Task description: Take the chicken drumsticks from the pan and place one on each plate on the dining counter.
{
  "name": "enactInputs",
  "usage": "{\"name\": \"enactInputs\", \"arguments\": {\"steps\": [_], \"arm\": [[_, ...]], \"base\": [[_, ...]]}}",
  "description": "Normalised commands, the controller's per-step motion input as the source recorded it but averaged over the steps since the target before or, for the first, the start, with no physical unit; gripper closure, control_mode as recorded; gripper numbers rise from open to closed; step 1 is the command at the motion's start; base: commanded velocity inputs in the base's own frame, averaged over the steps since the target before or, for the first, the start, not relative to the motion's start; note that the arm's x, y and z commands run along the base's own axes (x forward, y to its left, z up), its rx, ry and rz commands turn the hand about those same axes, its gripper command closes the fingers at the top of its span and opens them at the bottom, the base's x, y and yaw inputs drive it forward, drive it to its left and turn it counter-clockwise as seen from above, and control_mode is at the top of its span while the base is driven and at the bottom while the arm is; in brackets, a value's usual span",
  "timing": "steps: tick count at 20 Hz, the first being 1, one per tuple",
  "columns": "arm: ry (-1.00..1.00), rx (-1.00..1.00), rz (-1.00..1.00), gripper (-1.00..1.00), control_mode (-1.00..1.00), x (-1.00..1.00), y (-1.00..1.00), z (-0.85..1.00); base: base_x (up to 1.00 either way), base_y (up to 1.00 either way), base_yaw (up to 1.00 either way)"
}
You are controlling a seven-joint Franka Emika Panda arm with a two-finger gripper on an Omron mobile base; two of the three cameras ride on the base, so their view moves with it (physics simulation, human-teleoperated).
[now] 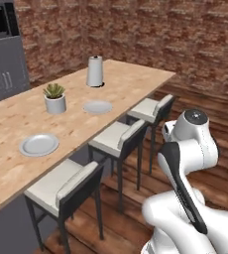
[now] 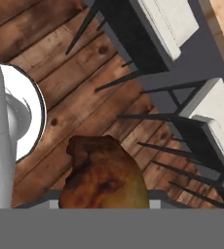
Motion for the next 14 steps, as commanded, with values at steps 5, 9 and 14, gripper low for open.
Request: {"name": "enactInputs", "arguments": {"steps": [5, 9, 14], "arm": [[0.00, 0.00, 0.00, 1.00, 1.00, 0.00, 0.00, 0.00], [0.00, 0.00, 0.00, 1.00, 1.00, 0.00, 0.00, 0.00], [0.00, 0.00, 0.00, 1.00, 1.00, 0.00, 0.00, 0.00]], "base": [[0.36, -0.72, 0.46], [0.46, -0.56, 0.44], [0.43, -0.53, 0.43]]}}
